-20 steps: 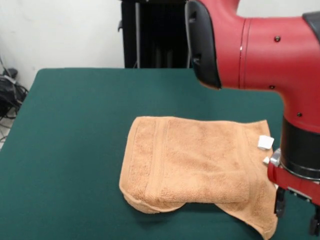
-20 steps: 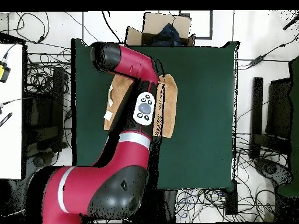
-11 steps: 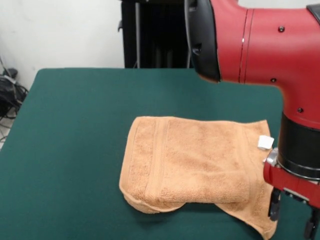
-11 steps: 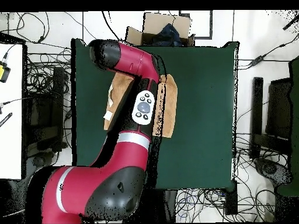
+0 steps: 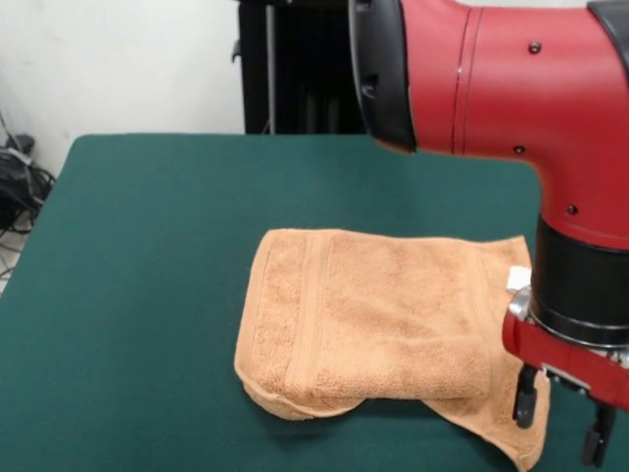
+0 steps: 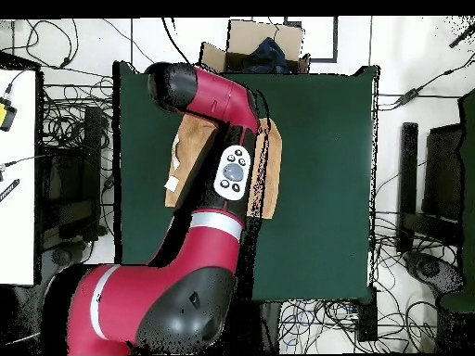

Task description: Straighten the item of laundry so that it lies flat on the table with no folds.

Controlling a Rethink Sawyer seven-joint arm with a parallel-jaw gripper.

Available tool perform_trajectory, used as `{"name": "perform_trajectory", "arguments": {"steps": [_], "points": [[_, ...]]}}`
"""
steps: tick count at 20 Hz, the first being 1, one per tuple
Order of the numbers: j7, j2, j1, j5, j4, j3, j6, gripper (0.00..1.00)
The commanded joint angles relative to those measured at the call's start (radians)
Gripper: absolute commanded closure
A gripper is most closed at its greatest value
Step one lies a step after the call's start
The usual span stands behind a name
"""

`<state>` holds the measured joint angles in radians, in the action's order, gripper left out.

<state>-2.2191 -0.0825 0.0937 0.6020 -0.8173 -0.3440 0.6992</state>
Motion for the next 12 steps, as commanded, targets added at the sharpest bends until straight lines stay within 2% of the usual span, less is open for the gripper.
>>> {"name": "perform_trajectory", "arguments": {"steps": [1, 8, 12], "points": [[-0.194, -0.003, -0.024, 0.038, -0.253, 0.155, 0.021, 0.00], [-0.183, -0.018, -0.029, 0.038, -0.306, 0.172, -0.017, 0.00], [-0.177, -0.008, -0.034, 0.040, -0.331, 0.198, -0.081, 0.00]]}}
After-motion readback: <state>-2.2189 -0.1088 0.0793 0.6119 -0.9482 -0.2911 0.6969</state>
